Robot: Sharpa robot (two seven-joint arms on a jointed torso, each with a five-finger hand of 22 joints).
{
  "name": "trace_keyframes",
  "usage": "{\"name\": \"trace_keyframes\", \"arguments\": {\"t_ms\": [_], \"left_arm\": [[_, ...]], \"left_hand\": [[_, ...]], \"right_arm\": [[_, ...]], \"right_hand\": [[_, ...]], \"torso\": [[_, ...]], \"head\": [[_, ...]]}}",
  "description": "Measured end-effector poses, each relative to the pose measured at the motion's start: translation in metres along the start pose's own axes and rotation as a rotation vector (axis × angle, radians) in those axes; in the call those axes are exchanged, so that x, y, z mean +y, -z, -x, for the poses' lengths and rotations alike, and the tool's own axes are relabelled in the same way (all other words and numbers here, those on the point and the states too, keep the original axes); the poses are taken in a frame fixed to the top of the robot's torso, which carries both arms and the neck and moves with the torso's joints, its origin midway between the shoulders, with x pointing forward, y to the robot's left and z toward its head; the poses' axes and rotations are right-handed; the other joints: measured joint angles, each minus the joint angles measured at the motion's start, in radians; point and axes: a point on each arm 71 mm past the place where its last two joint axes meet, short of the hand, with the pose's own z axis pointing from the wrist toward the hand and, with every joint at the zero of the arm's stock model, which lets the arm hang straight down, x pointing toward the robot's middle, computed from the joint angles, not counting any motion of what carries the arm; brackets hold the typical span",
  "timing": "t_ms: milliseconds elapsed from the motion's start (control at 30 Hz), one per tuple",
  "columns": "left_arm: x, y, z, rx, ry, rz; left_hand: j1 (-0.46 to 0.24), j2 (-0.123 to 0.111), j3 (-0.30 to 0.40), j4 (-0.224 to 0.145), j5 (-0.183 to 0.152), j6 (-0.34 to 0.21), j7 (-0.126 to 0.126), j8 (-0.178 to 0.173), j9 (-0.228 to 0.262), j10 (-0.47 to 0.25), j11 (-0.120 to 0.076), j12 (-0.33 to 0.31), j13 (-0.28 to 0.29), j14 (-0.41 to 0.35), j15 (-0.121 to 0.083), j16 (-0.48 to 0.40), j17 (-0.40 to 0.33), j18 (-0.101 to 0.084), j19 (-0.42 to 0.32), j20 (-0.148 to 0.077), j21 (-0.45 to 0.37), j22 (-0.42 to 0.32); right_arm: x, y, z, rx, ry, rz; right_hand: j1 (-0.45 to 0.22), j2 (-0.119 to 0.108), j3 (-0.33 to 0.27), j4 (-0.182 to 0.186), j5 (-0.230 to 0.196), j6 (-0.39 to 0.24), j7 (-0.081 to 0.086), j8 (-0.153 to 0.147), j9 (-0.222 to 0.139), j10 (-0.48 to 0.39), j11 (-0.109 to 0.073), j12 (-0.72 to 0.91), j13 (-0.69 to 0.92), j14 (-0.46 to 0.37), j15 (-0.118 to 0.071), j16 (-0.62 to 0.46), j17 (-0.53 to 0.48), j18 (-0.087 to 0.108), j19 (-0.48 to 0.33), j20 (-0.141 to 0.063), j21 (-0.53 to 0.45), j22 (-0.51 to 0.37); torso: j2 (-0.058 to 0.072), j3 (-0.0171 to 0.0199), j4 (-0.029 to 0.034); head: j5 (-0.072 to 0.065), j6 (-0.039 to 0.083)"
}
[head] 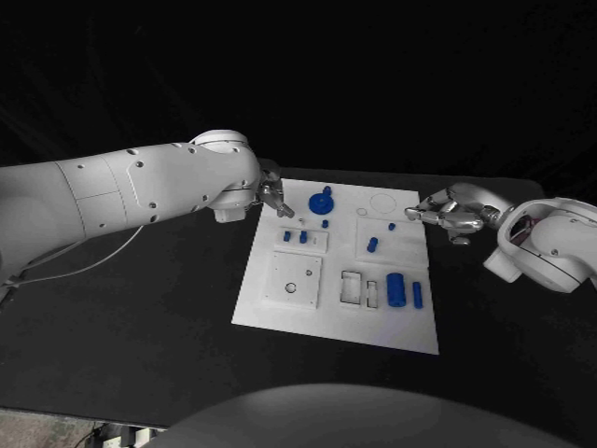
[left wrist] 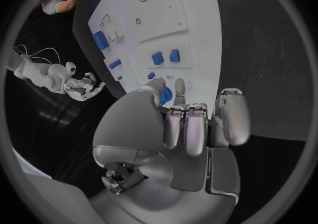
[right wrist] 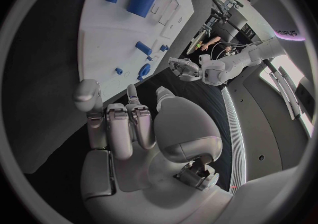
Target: Assemble the parts on the task board
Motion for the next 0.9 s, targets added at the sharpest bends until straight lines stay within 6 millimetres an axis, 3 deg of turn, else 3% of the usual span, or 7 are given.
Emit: {"name": "trace_keyframes", "arguments": {"t_ms": [133, 267, 333, 400, 467, 567, 900], "left_arm": [[-0.007, -0.001, 0.003, -0.058, 0.031, -0.093], [-0.019, -0.002, 0.008, -0.134, 0.043, -0.214], [-0.025, -0.001, 0.010, -0.171, 0.028, -0.272], [-0.031, -0.001, 0.012, -0.216, -0.016, -0.337], [-0.036, -0.001, 0.013, -0.254, -0.069, -0.387], [-0.045, -0.002, 0.013, -0.309, -0.179, -0.462], [-0.060, -0.010, 0.008, -0.375, -0.425, -0.576]], "left_hand": [[0.119, -0.008, 0.041, -0.041, -0.023, -0.054, 0.018, 0.012, 0.016, -0.128, 0.014, -0.154, 0.000, -0.021, 0.014, -0.080, 0.000, 0.024, -0.065, 0.009, -0.066, 0.000], [0.219, -0.036, 0.108, -0.046, -0.076, -0.101, 0.043, 0.017, -0.011, -0.572, 0.034, -0.676, -0.368, -0.265, 0.025, -0.350, -0.077, 0.023, -0.076, 0.025, -0.058, 0.000], [0.255, -0.068, 0.145, -0.040, -0.116, -0.176, 0.056, -0.052, -0.072, -0.710, 0.058, -0.888, -0.513, -0.338, 0.041, -0.460, -0.177, 0.023, -0.085, 0.034, -0.069, 0.000], [0.273, -0.107, 0.149, -0.038, -0.145, -0.223, 0.044, -0.120, -0.147, -0.843, 0.060, -1.060, -0.633, -0.330, 0.032, -0.508, -0.236, 0.023, -0.088, 0.037, -0.080, 0.000], [0.293, -0.129, 0.100, -0.046, -0.154, -0.196, 0.000, -0.173, -0.253, -0.887, 0.021, -1.179, -0.766, -0.231, -0.004, -0.508, -0.277, 0.023, -0.028, 0.006, -0.033, 0.000], [0.336, -0.123, 0.024, -0.030, -0.147, -0.121, -0.070, -0.212, -0.368, -0.869, -0.021, -1.250, -0.902, -0.145, -0.032, -0.453, -0.291, 0.023, 0.019, -0.028, 0.007, 0.000], [0.352, -0.112, 0.016, -0.011, -0.107, -0.052, -0.065, -0.227, -0.467, -0.789, -0.014, -1.264, -1.004, -0.132, -0.040, -0.422, -0.325, 0.023, 0.030, -0.031, 0.014, 0.001]], "right_arm": [[0.000, 0.000, 0.000, -0.002, 0.000, 0.001], [0.000, 0.000, 0.001, -0.004, 0.000, 0.002], [0.000, 0.001, 0.001, -0.004, 0.000, 0.002], [0.000, 0.001, 0.001, -0.004, -0.001, 0.003], [-0.001, 0.001, 0.001, -0.005, -0.001, 0.003], [0.000, 0.001, 0.001, -0.005, -0.001, 0.004], [0.000, 0.001, 0.001, -0.004, -0.002, 0.008]], "right_hand": [[0.000, 0.000, 0.000, 0.000, 0.000, 0.000, 0.000, 0.000, 0.000, 0.000, 0.000, 0.000, 0.000, 0.000, 0.000, 0.000, 0.000, 0.000, 0.000, 0.000, 0.000, 0.000], [0.000, 0.000, 0.000, 0.000, 0.000, 0.000, 0.000, 0.000, 0.000, 0.000, 0.000, 0.000, 0.000, 0.000, 0.000, 0.000, 0.001, 0.000, 0.000, 0.000, 0.000, 0.000], [0.000, 0.000, 0.000, 0.000, 0.000, 0.000, 0.000, 0.000, 0.000, 0.000, 0.000, 0.000, 0.000, 0.000, 0.000, 0.000, 0.001, 0.000, 0.000, 0.000, 0.000, 0.000], [0.000, 0.000, 0.000, 0.000, 0.000, 0.000, 0.000, 0.000, 0.000, 0.000, 0.000, 0.000, 0.000, 0.000, 0.000, 0.000, 0.001, 0.000, 0.000, 0.000, 0.000, 0.000], [0.000, 0.000, 0.000, 0.000, 0.000, 0.000, 0.000, 0.000, 0.000, 0.000, 0.000, 0.000, 0.000, 0.000, 0.000, 0.000, 0.001, 0.000, 0.000, 0.000, 0.000, 0.000], [0.000, 0.000, 0.000, 0.000, 0.000, 0.000, 0.000, 0.000, 0.000, 0.000, 0.000, 0.000, 0.000, 0.000, 0.000, 0.000, 0.001, 0.000, 0.000, 0.000, 0.000, 0.000], [0.000, 0.000, 0.000, 0.000, 0.000, 0.000, 0.000, 0.000, 0.000, 0.000, 0.000, 0.000, 0.000, 0.000, 0.000, 0.000, 0.001, 0.000, 0.000, 0.000, 0.000, 0.000]], "torso": [[0.000, 0.0001, 0.0000], [0.000, 0.0001, 0.0000], [0.000, 0.0001, -0.0001], [0.000, 0.0001, -0.0005], [0.000, 0.0002, -0.0006], [0.001, 0.0002, -0.0004], [0.001, 0.0002, -0.0007]], "head": [[0.000, 0.000], [-0.001, 0.000], [-0.002, 0.000], [-0.003, 0.000], [-0.004, 0.000], [-0.004, 0.000], [-0.009, 0.000]]}}
